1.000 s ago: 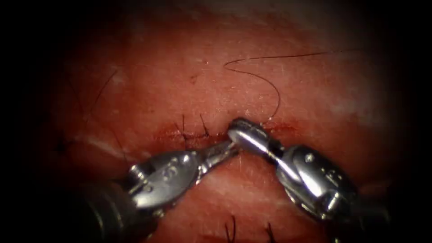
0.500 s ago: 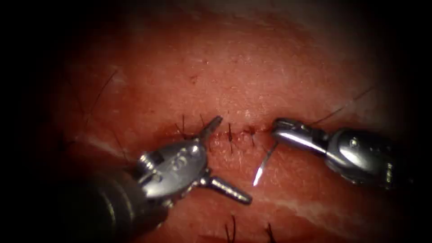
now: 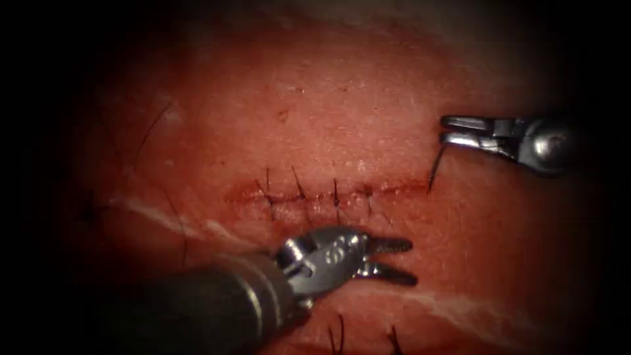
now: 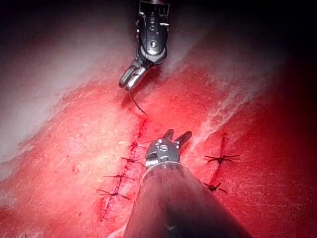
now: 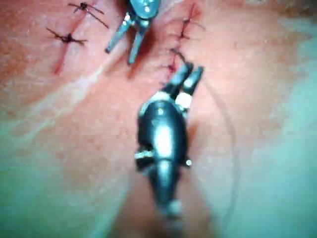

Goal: Wound Closure

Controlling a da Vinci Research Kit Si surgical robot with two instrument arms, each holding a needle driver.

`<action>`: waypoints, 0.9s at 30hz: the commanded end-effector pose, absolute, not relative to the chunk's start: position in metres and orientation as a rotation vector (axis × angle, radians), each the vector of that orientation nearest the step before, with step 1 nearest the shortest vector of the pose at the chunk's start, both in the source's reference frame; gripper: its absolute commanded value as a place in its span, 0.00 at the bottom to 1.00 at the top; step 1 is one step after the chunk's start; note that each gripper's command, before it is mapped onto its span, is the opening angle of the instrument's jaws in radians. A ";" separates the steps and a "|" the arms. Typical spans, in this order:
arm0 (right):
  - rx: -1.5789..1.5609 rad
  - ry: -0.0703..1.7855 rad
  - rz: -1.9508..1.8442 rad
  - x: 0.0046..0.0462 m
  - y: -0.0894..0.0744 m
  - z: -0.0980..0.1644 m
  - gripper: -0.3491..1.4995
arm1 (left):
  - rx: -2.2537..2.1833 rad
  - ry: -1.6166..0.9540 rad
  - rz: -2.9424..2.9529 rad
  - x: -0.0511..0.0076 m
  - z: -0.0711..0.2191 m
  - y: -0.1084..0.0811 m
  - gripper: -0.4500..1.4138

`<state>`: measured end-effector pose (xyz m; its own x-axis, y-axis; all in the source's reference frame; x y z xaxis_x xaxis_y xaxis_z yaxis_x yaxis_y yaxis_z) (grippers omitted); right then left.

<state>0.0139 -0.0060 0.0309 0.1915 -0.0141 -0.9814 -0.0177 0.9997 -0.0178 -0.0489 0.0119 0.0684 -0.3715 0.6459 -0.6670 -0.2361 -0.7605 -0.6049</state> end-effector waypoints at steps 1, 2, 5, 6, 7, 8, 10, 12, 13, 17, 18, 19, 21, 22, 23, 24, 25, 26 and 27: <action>-0.036 1.380 -0.014 0.0145 -0.007 0.032 0.00 | -1.309 -0.571 2.155 -0.0499 0.069 0.011 0.31; -0.040 1.381 -0.020 0.0145 -0.007 0.032 0.00 | -1.303 -0.569 2.162 -0.0503 0.070 0.011 0.32; -0.088 1.385 -0.075 0.0151 -0.007 0.032 0.00 | -1.293 -0.583 2.179 -0.0511 0.070 0.011 0.36; -0.097 1.385 -0.085 0.0153 -0.007 0.032 0.00 | -1.291 -0.583 2.189 -0.0513 0.070 0.011 0.36; -0.108 1.387 -0.094 0.0155 -0.007 0.032 0.00 | -1.290 -0.586 2.192 -0.0514 0.070 0.012 0.36; -0.131 1.383 -0.127 0.0160 -0.008 0.032 0.00 | -1.289 -0.589 2.196 -0.0514 0.071 0.012 0.38; -0.140 1.383 -0.138 0.0164 -0.008 0.032 0.00 | -1.291 -0.590 2.197 -0.0514 0.071 0.012 0.38; -0.163 1.383 -0.157 0.0170 -0.008 0.033 0.00 | -1.290 -0.590 2.204 -0.0513 0.071 0.012 0.39; -0.173 1.381 -0.163 0.0175 -0.008 0.033 0.00 | -1.288 -0.591 2.209 -0.0512 0.072 0.012 0.39; -0.205 1.377 -0.192 0.0177 -0.008 0.035 0.00 | -1.292 -0.592 2.216 -0.0508 0.073 0.011 0.39; -0.215 1.375 -0.204 0.0174 -0.008 0.035 0.00 | -1.288 -0.588 2.221 -0.0507 0.073 0.011 0.39; -0.221 1.376 -0.209 0.0173 -0.008 0.035 0.00 | -1.292 -0.584 2.227 -0.0507 0.073 0.011 0.39; -0.240 1.380 -0.221 0.0170 -0.008 0.036 0.00 | -1.289 -0.584 2.230 -0.0507 0.073 0.011 0.40; -0.251 1.374 -0.230 0.0169 -0.008 0.036 0.00 | -1.286 -0.587 2.227 -0.0507 0.073 0.011 0.40; -0.256 1.373 -0.236 0.0169 -0.008 0.036 0.00 | -1.287 -0.587 2.227 -0.0507 0.073 0.011 0.40; -0.257 1.373 -0.236 0.0168 -0.008 0.036 0.00 | -1.287 -0.588 2.228 -0.0507 0.073 0.011 0.40; -0.264 1.374 -0.240 0.0169 -0.008 0.036 0.00 | -1.287 -0.588 2.228 -0.0507 0.073 0.011 0.40; -0.269 1.371 -0.244 0.0169 -0.008 0.036 0.00 | -1.287 -0.588 2.228 -0.0507 0.073 0.011 0.40; -0.273 1.365 -0.250 0.0169 -0.008 0.036 0.00 | -1.288 -0.589 2.228 -0.0507 0.073 0.011 0.40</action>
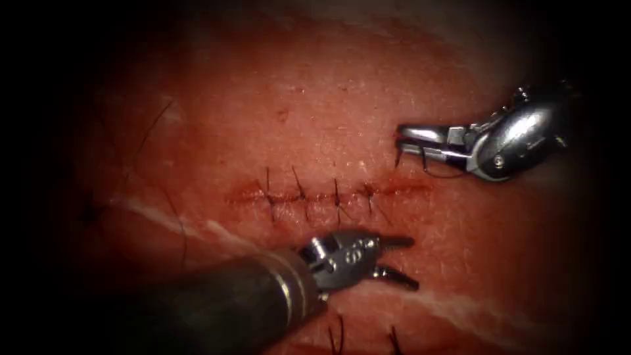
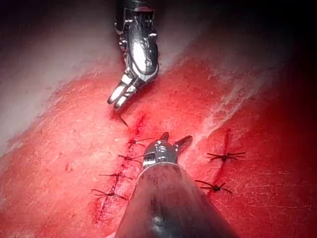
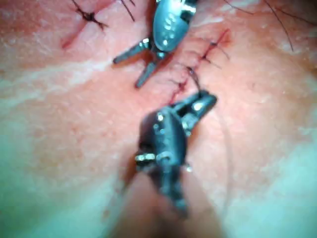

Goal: Wound Closure

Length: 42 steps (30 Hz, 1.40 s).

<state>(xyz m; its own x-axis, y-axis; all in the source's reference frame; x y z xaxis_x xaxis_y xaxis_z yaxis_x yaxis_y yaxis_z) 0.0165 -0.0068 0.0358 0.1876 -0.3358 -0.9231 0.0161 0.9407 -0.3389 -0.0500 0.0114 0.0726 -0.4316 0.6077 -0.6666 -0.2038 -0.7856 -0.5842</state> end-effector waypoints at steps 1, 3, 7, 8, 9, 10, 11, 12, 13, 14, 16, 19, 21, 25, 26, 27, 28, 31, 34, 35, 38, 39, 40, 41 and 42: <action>-0.278 1.364 -0.255 0.0169 -0.008 0.036 0.00 | -1.288 -0.589 2.228 -0.0507 0.073 0.011 0.40; -0.288 1.356 -0.270 0.0172 -0.008 0.037 0.00 | -1.289 -0.590 2.228 -0.0507 0.073 0.011 0.40; -0.311 1.342 -0.309 0.0174 -0.009 0.038 0.00 | -1.287 -0.589 2.226 -0.0506 0.073 0.011 0.41; -0.315 1.340 -0.318 0.0175 -0.010 0.038 0.00 | -1.287 -0.587 2.225 -0.0505 0.073 0.011 0.41; -0.324 1.339 -0.330 0.0175 -0.010 0.038 0.00 | -1.286 -0.586 2.225 -0.0505 0.073 0.011 0.42; -0.332 1.336 -0.344 0.0175 -0.010 0.038 0.00 | -1.285 -0.584 2.224 -0.0504 0.073 0.011 0.42; -0.346 1.335 -0.362 0.0174 -0.010 0.039 0.00 | -1.284 -0.582 2.223 -0.0504 0.073 0.012 0.42; -0.363 1.333 -0.386 0.0174 -0.011 0.039 0.00 | -1.283 -0.580 2.223 -0.0504 0.073 0.012 0.42; -0.377 1.332 -0.404 0.0173 -0.011 0.039 0.00 | -1.281 -0.577 2.222 -0.0503 0.073 0.012 0.42; -0.411 1.327 -0.448 0.0172 -0.011 0.039 0.00 | -1.282 -0.578 2.223 -0.0503 0.073 0.012 0.42; -0.462 1.319 -0.514 0.0170 -0.012 0.039 0.00 | -1.281 -0.576 2.223 -0.0502 0.073 0.012 0.42; -0.519 1.316 -0.590 0.0163 -0.013 0.039 0.00 | -1.279 -0.577 2.222 -0.0499 0.074 0.012 0.42; -0.542 1.313 -0.621 0.0160 -0.014 0.040 0.00 | -1.270 -0.579 2.225 -0.0496 0.074 0.012 0.41; -0.558 1.312 -0.645 0.0155 -0.014 0.040 0.00 | -1.255 -0.583 2.234 -0.0494 0.075 0.012 0.40; -0.562 1.314 -0.645 0.0154 -0.014 0.040 0.00 | -1.248 -0.587 2.233 -0.0493 0.075 0.012 0.40; -0.561 1.312 -0.648 0.0153 -0.014 0.041 0.00 | -1.246 -0.587 2.237 -0.0493 0.075 0.011 0.40; -0.559 1.310 -0.650 0.0153 -0.014 0.041 0.00 | -1.243 -0.587 2.241 -0.0492 0.075 0.011 0.40; -0.556 1.309 -0.657 0.0153 -0.014 0.041 0.00 | -1.220 -0.597 2.260 -0.0488 0.074 0.010 0.40; -0.552 1.311 -0.663 0.0155 -0.014 0.042 0.00 | -1.195 -0.607 2.282 -0.0484 0.074 0.008 0.40; -0.549 1.312 -0.666 0.0156 -0.014 0.042 0.00 | -1.193 -0.608 2.286 -0.0483 0.074 0.008 0.40; -0.541 1.316 -0.675 0.0158 -0.014 0.042 0.00 | -1.181 -0.610 2.301 -0.0480 0.074 0.007 0.40; -0.537 1.313 -0.679 0.0159 -0.015 0.042 0.00 | -1.181 -0.610 2.302 -0.0479 0.074 0.007 0.41; -0.534 1.311 -0.685 0.0159 -0.015 0.042 0.00 | -1.182 -0.610 2.303 -0.0479 0.074 0.006 0.41; -0.527 1.311 -0.692 0.0160 -0.015 0.042 0.00 | -1.182 -0.609 2.303 -0.0479 0.074 0.006 0.41; -0.530 1.308 -0.701 0.0160 -0.015 0.042 0.00 | -1.182 -0.609 2.304 -0.0479 0.074 0.006 0.41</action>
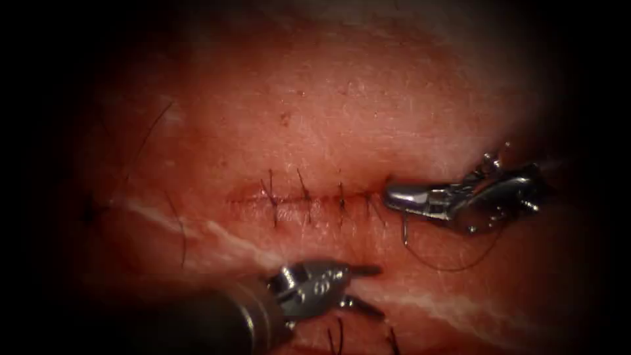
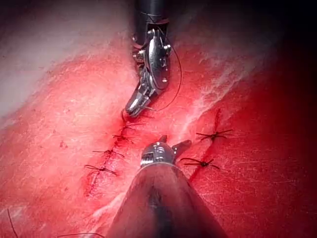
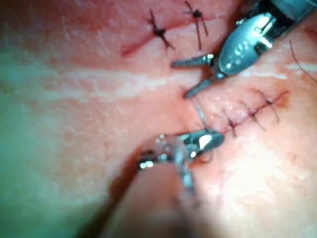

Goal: Wound Closure

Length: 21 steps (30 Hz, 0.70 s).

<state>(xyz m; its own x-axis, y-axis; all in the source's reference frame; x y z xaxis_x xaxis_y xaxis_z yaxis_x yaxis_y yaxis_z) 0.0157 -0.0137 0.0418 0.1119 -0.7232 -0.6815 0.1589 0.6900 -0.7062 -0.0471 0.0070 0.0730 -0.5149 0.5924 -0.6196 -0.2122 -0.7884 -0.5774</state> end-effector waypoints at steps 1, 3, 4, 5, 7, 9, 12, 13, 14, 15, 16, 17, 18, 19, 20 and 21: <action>-0.516 1.307 -0.699 0.0161 -0.015 0.043 0.00 | -1.182 -0.609 2.304 -0.0479 0.074 0.006 0.41; -0.500 1.305 -0.700 0.0160 -0.016 0.043 0.00 | -1.182 -0.609 2.304 -0.0480 0.074 0.007 0.42; -0.489 1.305 -0.696 0.0160 -0.016 0.043 0.00 | -1.182 -0.609 2.303 -0.0481 0.074 0.007 0.42; -0.480 1.306 -0.690 0.0160 -0.016 0.043 0.00 | -1.182 -0.608 2.304 -0.0481 0.074 0.007 0.42; -0.445 1.303 -0.676 0.0160 -0.016 0.044 0.00 | -1.182 -0.607 2.304 -0.0481 0.074 0.007 0.43; -0.417 1.300 -0.663 0.0160 -0.017 0.044 0.00 | -1.182 -0.608 2.305 -0.0480 0.074 0.006 0.43; -0.363 1.297 -0.623 0.0159 -0.017 0.045 0.00 | -1.182 -0.608 2.305 -0.0480 0.074 0.006 0.43; -0.354 1.297 -0.616 0.0159 -0.017 0.045 0.00 | -1.182 -0.608 2.305 -0.0480 0.074 0.006 0.43; -0.342 1.295 -0.610 0.0159 -0.017 0.046 0.00 | -1.182 -0.608 2.305 -0.0480 0.074 0.006 0.43; -0.333 1.294 -0.602 0.0159 -0.017 0.046 0.00 | -1.182 -0.608 2.305 -0.0480 0.074 0.007 0.43; -0.328 1.297 -0.599 0.0158 -0.017 0.046 0.00 | -1.182 -0.608 2.305 -0.0480 0.074 0.007 0.43; -0.316 1.295 -0.592 0.0158 -0.017 0.046 0.00 | -1.182 -0.608 2.305 -0.0480 0.074 0.007 0.43; -0.311 1.292 -0.588 0.0158 -0.017 0.046 0.00 | -1.182 -0.608 2.305 -0.0480 0.074 0.007 0.43; -0.306 1.288 -0.583 0.0158 -0.017 0.046 0.00 | -1.183 -0.608 2.305 -0.0480 0.074 0.007 0.43; -0.303 1.286 -0.577 0.0157 -0.017 0.046 0.00 | -1.183 -0.608 2.305 -0.0480 0.074 0.007 0.43; -0.303 1.284 -0.576 0.0157 -0.017 0.046 0.00 | -1.179 -0.610 2.307 -0.0480 0.074 0.007 0.43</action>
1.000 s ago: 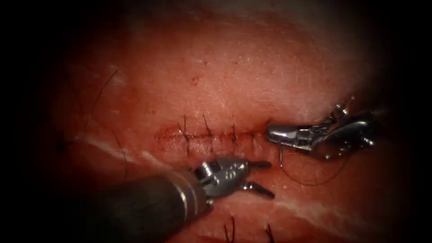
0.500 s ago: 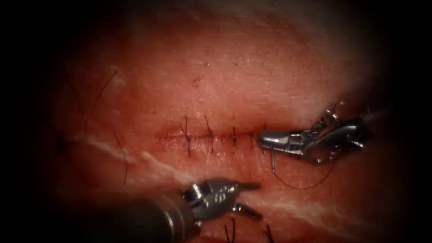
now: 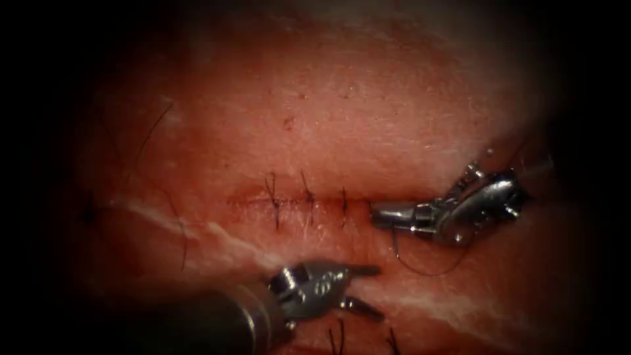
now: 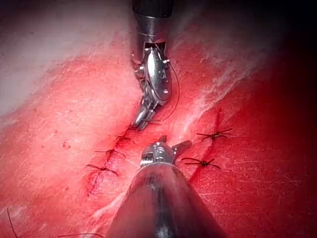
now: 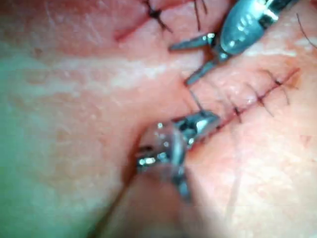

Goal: Wound Closure

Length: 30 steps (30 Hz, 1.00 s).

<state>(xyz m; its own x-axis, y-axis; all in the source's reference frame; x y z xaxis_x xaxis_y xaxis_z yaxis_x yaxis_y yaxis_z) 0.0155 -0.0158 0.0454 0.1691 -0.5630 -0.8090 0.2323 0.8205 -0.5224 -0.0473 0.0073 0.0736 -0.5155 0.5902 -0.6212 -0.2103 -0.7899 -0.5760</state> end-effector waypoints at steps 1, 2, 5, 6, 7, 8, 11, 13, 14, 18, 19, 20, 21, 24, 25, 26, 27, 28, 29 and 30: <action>-0.300 1.283 -0.577 0.0156 -0.017 0.046 0.00 | -1.180 -0.610 2.307 -0.0480 0.074 0.007 0.43; -0.303 1.282 -0.574 0.0156 -0.017 0.046 0.00 | -1.180 -0.610 2.307 -0.0480 0.074 0.007 0.43; -0.307 1.286 -0.553 0.0153 -0.016 0.045 0.00 | -1.179 -0.610 2.306 -0.0481 0.074 0.007 0.43; -0.311 1.282 -0.549 0.0153 -0.016 0.045 0.00 | -1.179 -0.611 2.305 -0.0481 0.074 0.007 0.43; -0.322 1.281 -0.537 0.0152 -0.016 0.045 0.00 | -1.179 -0.612 2.304 -0.0482 0.074 0.007 0.44; -0.333 1.289 -0.524 0.0150 -0.016 0.044 0.00 | -1.179 -0.614 2.302 -0.0482 0.074 0.007 0.44; -0.357 1.314 -0.491 0.0147 -0.015 0.043 0.00 | -1.176 -0.614 2.294 -0.0483 0.073 0.008 0.44; -0.366 1.327 -0.473 0.0147 -0.014 0.042 0.00 | -1.173 -0.612 2.288 -0.0484 0.073 0.009 0.44; -0.372 1.336 -0.460 0.0147 -0.014 0.041 0.00 | -1.171 -0.611 2.285 -0.0484 0.073 0.009 0.44; -0.384 1.352 -0.433 0.0147 -0.013 0.039 0.00 | -1.156 -0.599 2.272 -0.0489 0.072 0.011 0.44; -0.386 1.356 -0.427 0.0147 -0.013 0.039 0.00 | -1.157 -0.593 2.275 -0.0490 0.072 0.011 0.44; -0.388 1.360 -0.428 0.0147 -0.013 0.039 0.00 | -1.163 -0.588 2.283 -0.0490 0.072 0.011 0.43; -0.394 1.362 -0.427 0.0146 -0.012 0.038 0.00 | -1.166 -0.585 2.286 -0.0491 0.072 0.011 0.42; -0.399 1.378 -0.412 0.0146 -0.012 0.038 0.00 | -1.168 -0.581 2.289 -0.0492 0.072 0.012 0.42; -0.402 1.381 -0.407 0.0146 -0.012 0.037 0.00 | -1.168 -0.581 2.289 -0.0491 0.072 0.012 0.42; -0.407 1.382 -0.409 0.0146 -0.011 0.037 0.00 | -1.166 -0.577 2.289 -0.0491 0.073 0.012 0.42; -0.407 1.386 -0.407 0.0146 -0.011 0.037 0.00 | -1.166 -0.576 2.289 -0.0492 0.073 0.012 0.42; -0.407 1.390 -0.406 0.0146 -0.011 0.037 0.00 | -1.165 -0.574 2.290 -0.0492 0.073 0.012 0.42; -0.407 1.390 -0.405 0.0146 -0.011 0.037 0.00 | -1.164 -0.572 2.290 -0.0493 0.073 0.012 0.42; -0.406 1.391 -0.404 0.0146 -0.011 0.037 0.00 | -1.164 -0.569 2.291 -0.0493 0.074 0.012 0.42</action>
<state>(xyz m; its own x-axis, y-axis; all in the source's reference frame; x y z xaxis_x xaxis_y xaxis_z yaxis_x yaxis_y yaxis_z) 0.0143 -0.0100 0.0365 0.1369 -0.5033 -0.8532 0.0322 0.8631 -0.5039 -0.0487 0.0128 0.0733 -0.5078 0.6021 -0.6161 -0.2491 -0.7873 -0.5641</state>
